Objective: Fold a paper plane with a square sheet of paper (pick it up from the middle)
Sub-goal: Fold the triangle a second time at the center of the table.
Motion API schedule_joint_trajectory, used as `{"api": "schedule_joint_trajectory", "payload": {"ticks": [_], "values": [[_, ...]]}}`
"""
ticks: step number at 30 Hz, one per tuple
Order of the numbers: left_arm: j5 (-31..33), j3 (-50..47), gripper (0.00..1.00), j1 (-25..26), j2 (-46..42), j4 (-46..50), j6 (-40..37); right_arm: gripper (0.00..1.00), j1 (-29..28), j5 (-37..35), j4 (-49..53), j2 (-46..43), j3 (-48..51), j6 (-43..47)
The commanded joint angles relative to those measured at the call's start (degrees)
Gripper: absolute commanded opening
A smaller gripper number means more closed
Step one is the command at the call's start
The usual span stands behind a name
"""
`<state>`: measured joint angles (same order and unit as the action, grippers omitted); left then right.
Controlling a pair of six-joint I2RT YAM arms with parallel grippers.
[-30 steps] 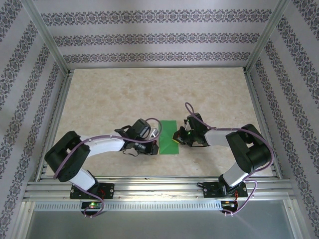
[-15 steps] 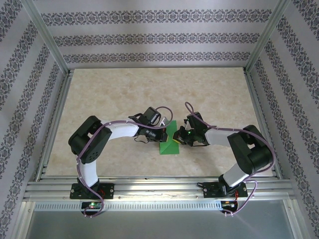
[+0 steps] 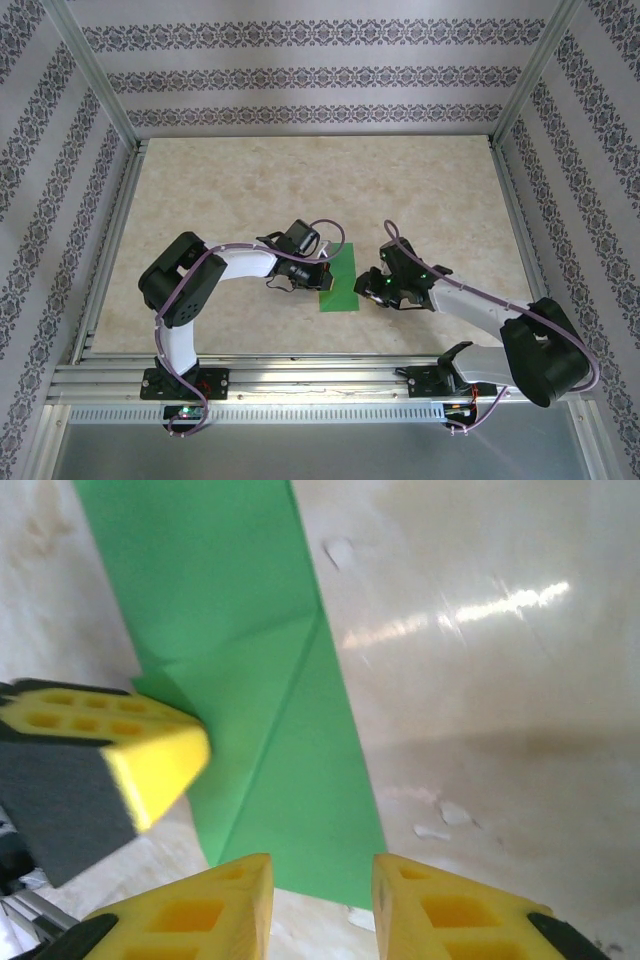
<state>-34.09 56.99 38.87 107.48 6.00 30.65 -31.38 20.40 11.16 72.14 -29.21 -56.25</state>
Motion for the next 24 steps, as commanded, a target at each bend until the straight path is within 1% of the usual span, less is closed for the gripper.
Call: {"api": "schedule_joint_trajectory", "payload": {"ticks": [1,7,11,16,24], "values": [[0.08,-2.18,0.0,-0.57,-0.61,0.53,0.67,0.31,-1.81,0.49,-0.22,0.08,0.65,-3.47],[-0.1,-1.98,0.0,-0.63,-0.31,0.17,1.93,0.28,-2.81,0.83,-1.48,2.69,-0.54,-3.89],[-0.2,-2.06,0.0,-0.63,-0.43,-0.01,2.21,0.29,-2.99,0.52,-2.29,4.08,-0.59,-4.6],[-0.83,-2.45,0.0,-0.62,-0.08,-0.8,2.86,0.28,-3.07,2.0,-5.86,5.72,-0.23,-5.44],[-1.16,-2.76,0.0,-0.64,-0.06,-1.25,3.18,0.28,-3.1,1.87,-8.02,9.85,-1.13,-6.41]]}}
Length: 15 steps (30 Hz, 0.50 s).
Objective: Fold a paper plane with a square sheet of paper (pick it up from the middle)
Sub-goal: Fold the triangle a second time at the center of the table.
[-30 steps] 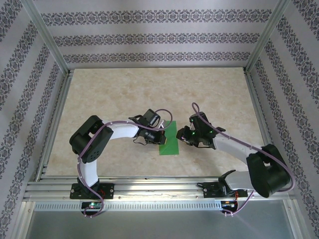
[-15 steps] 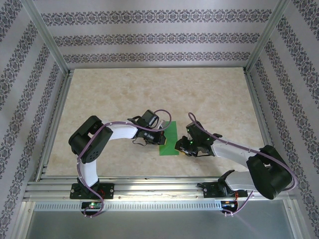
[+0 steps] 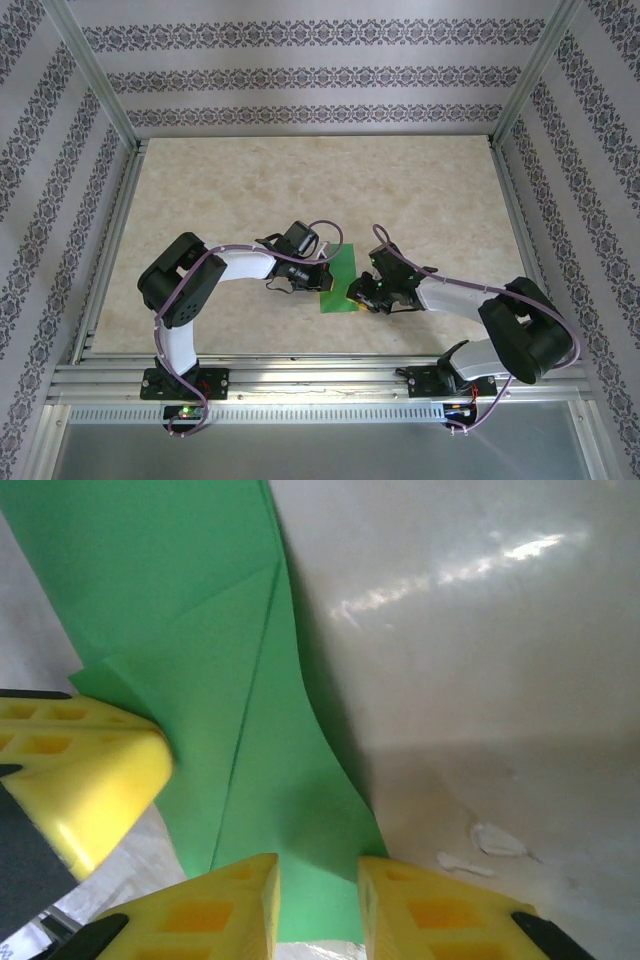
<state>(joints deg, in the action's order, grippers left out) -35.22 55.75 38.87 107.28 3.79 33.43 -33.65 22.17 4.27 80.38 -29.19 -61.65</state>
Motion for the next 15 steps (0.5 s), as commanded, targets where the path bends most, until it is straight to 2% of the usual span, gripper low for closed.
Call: {"api": "schedule_joint_trajectory", "payload": {"ticks": [1,8,15], "values": [[-0.03,-1.43,0.0,-0.63,0.15,1.0,0.4,0.28,-0.89,0.23,-1.52,1.95,-1.29,-1.07],[0.01,-1.43,0.0,-0.64,0.24,1.04,0.41,0.33,-0.43,1.0,-5.45,2.49,-2.22,-0.97],[0.05,-1.34,0.0,-0.52,0.18,1.18,0.38,0.42,3.33,3.59,-5.37,3.56,-4.28,2.19]]}}
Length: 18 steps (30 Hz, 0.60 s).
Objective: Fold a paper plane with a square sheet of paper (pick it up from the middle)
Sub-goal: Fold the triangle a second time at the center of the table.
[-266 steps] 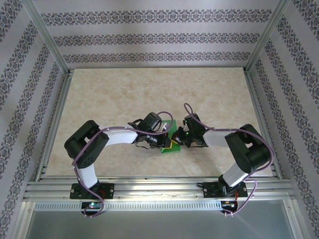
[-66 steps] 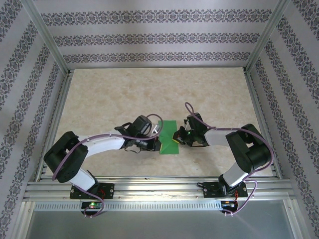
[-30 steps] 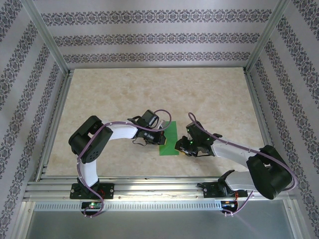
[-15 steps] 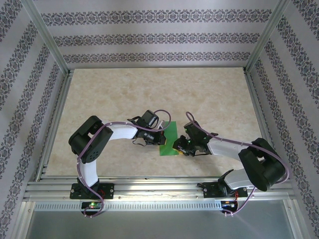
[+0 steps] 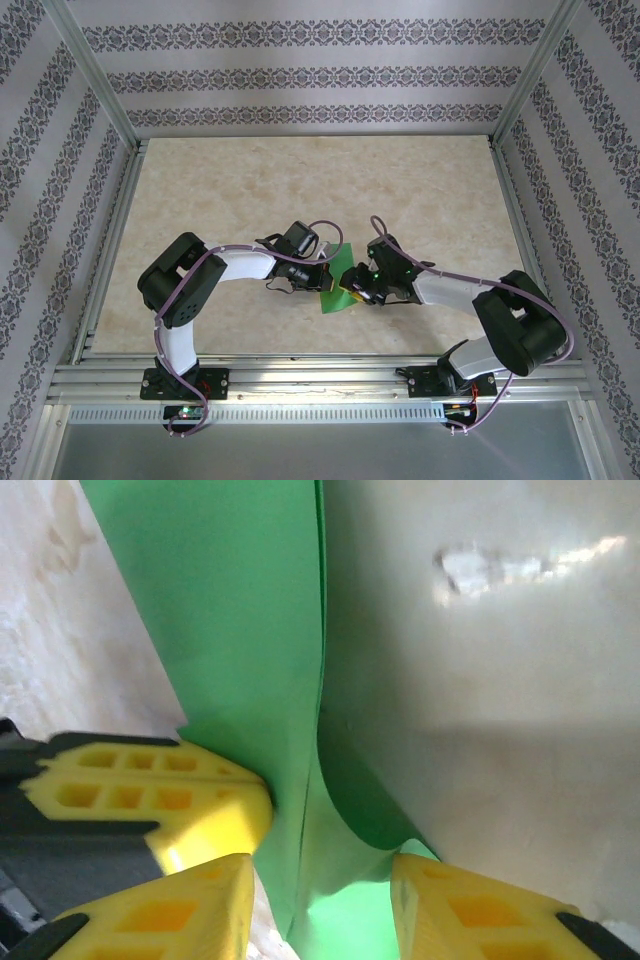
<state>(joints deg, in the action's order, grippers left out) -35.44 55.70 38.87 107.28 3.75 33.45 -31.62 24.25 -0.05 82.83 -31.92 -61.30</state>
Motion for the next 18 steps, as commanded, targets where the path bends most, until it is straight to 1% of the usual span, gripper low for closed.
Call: {"api": "schedule_joint_trajectory", "payload": {"ticks": [1,5,14,18], "values": [[0.26,-1.38,0.0,-0.51,0.12,1.2,0.39,0.42,1.8,2.14,-1.17,1.52,-1.86,2.36],[0.2,-1.38,0.0,-0.61,0.12,1.04,0.47,0.44,3.43,4.25,-1.7,3.19,-2.66,3.38],[-0.04,-1.15,0.0,-0.6,0.34,1.0,0.64,0.45,5.4,6.74,-4.18,4.91,-2.71,4.88],[-0.23,-0.87,0.0,-0.59,0.34,1.08,0.52,0.45,6.19,9.07,-5.22,6.06,-3.44,6.36]]}}
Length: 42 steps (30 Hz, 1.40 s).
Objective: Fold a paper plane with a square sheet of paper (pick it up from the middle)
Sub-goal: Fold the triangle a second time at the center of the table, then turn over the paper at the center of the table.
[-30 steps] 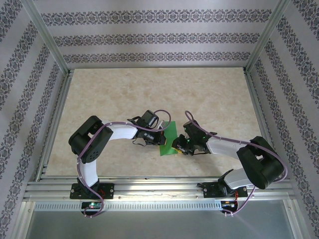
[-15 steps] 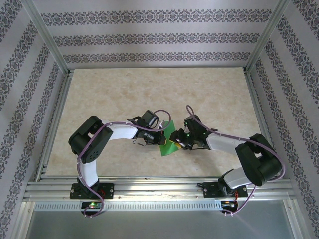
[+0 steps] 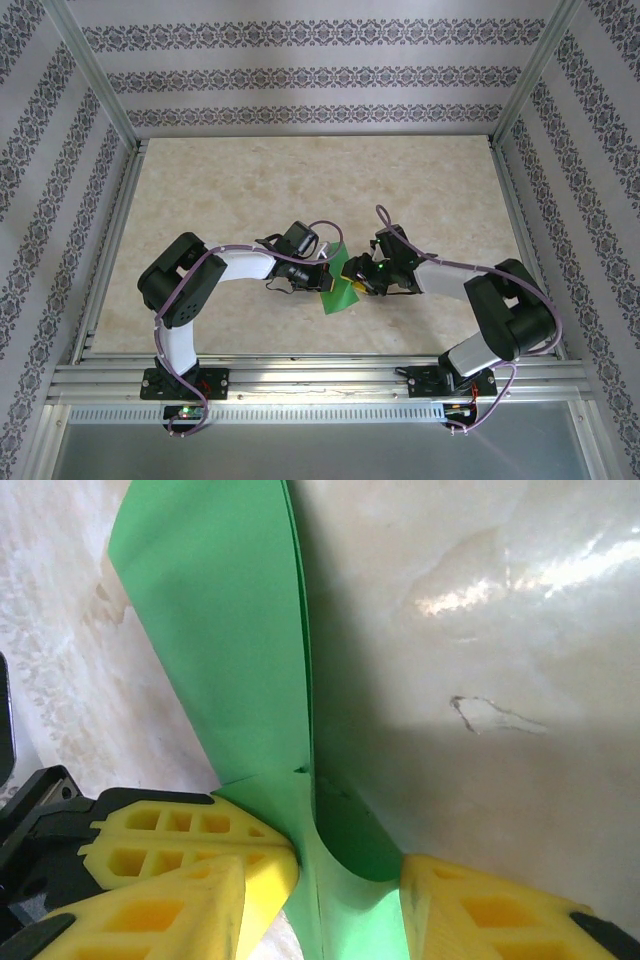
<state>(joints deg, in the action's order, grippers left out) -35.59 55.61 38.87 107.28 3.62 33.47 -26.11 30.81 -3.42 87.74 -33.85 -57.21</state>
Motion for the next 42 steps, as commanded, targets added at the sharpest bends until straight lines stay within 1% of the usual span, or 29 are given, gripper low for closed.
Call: {"api": "schedule_joint_trajectory", "payload": {"ticks": [1,7,16,21,23,25,28,30,32,34,36,38,40,42], "values": [[-0.02,-0.72,0.0,-0.62,0.32,1.3,0.54,0.45,0.94,2.74,-1.85,1.33,-1.68,2.68],[-0.12,-0.6,0.0,-0.62,0.32,1.52,0.54,0.44,2.28,4.09,-2.07,2.9,-3.37,5.25],[0.17,-1.3,0.0,-0.6,-0.17,0.96,0.89,0.38,3.67,7.32,-3.93,6.09,-3.8,7.05],[0.22,-1.39,0.0,-0.64,-0.51,0.95,0.89,0.29,4.13,9.16,-5.96,7.6,-2.99,7.13],[0.31,-1.34,0.0,-0.64,-0.68,0.87,0.94,0.22,4.26,9.35,-6.49,7.88,-2.74,7.29],[0.2,-1.39,0.0,-0.62,-0.9,0.69,1.13,0.19,4.36,9.65,-6.87,7.89,-2.48,7.31],[-0.26,-1.55,0.02,-0.6,-2.42,-0.04,1.74,0.08,4.57,9.4,-6.79,6.99,-2.29,7.47],[-0.23,-1.67,0.07,-0.6,-4.52,-0.56,2.14,0.04,4.57,9.06,-6.53,5.15,-1.95,7.84],[0.63,-2.49,0.18,-0.6,-8.01,-1.59,2.36,0.01,4.57,9.05,-5.07,2.81,-2.08,8.46],[2.9,-3.62,0.25,-0.58,-12.05,-2.12,2.5,0.0,4.59,8.73,-3.54,0.35,-2.17,8.99],[5.98,-4.48,0.35,-0.64,-16.51,-1.49,1.6,0.0,4.65,6.61,0.13,-3.21,-2.58,10.03],[9.35,-4.8,0.41,-0.64,-20.68,0.29,0.26,0.0,4.45,2.04,8.29,-7.27,-4.22,12.79],[14.04,-4.96,0.49,-0.69,-24.24,3.21,-0.97,0.0,3.79,-5.89,18.71,-11.82,-6.87,15.72],[18.88,-4.81,0.52,-0.88,-27.06,6.98,-2.47,0.0,2.45,-15.09,28.37,-15.83,-10.88,19.52]]}}
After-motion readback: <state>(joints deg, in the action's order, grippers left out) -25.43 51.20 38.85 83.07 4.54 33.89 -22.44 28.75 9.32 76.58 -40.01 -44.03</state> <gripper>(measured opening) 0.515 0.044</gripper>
